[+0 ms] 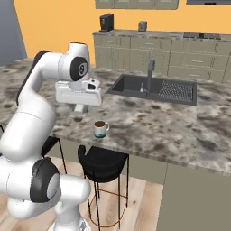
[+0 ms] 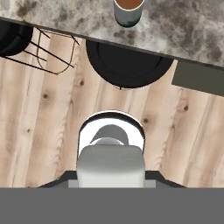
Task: Pick up the marshmallow and place it in the cup of hot chocolate on the dining counter.
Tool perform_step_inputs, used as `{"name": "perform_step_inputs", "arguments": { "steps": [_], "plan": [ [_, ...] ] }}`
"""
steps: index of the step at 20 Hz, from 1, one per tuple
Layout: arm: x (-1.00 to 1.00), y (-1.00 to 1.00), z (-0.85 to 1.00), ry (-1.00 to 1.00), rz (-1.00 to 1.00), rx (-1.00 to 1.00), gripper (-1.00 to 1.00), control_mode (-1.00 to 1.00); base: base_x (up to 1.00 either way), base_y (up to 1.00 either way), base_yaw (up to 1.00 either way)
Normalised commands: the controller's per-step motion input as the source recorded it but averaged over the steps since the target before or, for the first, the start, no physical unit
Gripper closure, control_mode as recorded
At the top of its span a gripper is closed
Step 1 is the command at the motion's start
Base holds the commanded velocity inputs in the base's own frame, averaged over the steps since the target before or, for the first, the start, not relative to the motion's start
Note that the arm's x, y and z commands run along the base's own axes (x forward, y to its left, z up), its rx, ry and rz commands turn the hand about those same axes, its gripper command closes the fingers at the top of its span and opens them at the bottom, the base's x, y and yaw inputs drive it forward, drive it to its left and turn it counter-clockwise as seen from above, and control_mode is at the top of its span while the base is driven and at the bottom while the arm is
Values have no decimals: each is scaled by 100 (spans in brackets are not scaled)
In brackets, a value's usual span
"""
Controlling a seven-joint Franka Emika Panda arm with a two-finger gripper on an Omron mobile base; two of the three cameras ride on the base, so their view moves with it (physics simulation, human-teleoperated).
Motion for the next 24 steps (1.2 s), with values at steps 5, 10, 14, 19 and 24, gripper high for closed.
{"name": "perform_step_inputs", "arguments": {
  "steps": [5,10,14,19,24],
  "plan": [
    [49,-2,-48,-11,0,0,100,-100,0,0,0],
    [47,0,-38,-1,0,0,100,-100,0,0,0],
    [47,0,-27,5,0,-3,100,-100,0,0,0],
    [40,0,-19,6,0,-3,100,-100,0,0,0],
    [34,0,-30,0,0,0,100,-100,0,0,0]
  ]
}}
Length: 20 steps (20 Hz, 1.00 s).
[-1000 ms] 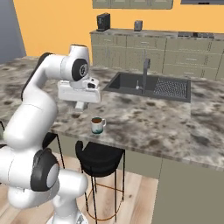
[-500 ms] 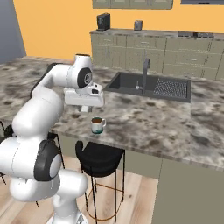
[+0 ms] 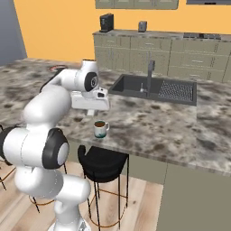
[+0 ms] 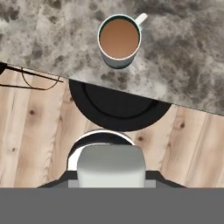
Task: Pick up the marshmallow and place it in the cup of hot chocolate on the dining counter.
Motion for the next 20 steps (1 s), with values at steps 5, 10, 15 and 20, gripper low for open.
{"name": "perform_step_inputs", "arguments": {
  "steps": [5,10,15,20],
  "plan": [
    [35,0,-34,0,0,0,100,-100,0,0,0],
    [38,0,-22,1,0,-3,100,-100,0,0,0],
    [35,0,-23,0,0,-4,100,-100,0,0,0],
    [30,0,-24,0,0,-2,100,-100,0,0,0]
  ]
}}
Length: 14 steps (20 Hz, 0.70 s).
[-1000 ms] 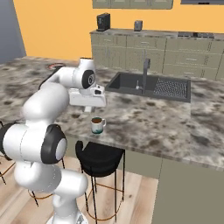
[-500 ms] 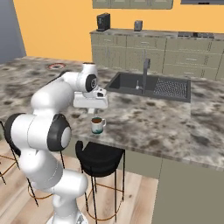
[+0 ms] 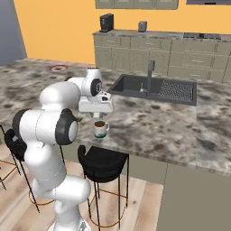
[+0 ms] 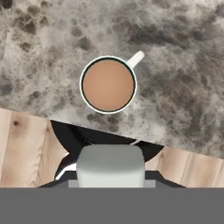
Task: Pick up the marshmallow and place it in the cup of hot chocolate on the dining counter.
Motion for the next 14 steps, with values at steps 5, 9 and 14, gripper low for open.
{"name": "perform_step_inputs", "arguments": {
  "steps": [5,9,14],
  "plan": [
    [28,0,-20,0,0,0,100,-100,0,0,0],
    [31,0,-21,0,0,0,100,-100,0,0,0],
    [37,0,-23,0,0,0,100,-100,0,0,0]
  ]
}}
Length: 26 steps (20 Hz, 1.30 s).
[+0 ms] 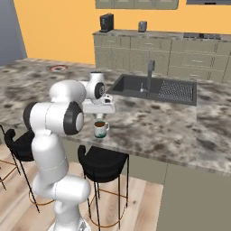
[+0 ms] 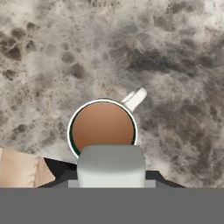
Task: Pick up the marshmallow and place it in the cup of hot chocolate on the dining counter.
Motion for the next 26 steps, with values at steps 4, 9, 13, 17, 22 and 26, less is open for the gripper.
{"name": "perform_step_inputs", "arguments": {
  "steps": [4,9,13,17,22,26],
  "plan": [
    [27,0,-19,0,0,0,100,-100,0,0,0],
    [13,0,-20,0,0,0,100,-100,0,0,0],
    [0,0,-13,0,0,0,100,-100,0,0,0],
    [0,1,-9,0,0,0,100,-100,0,0,0],
    [2,16,-15,0,0,0,-100,-100,0,0,0],
    [19,12,-8,0,0,0,-100,-100,0,0,0]
  ]
}}
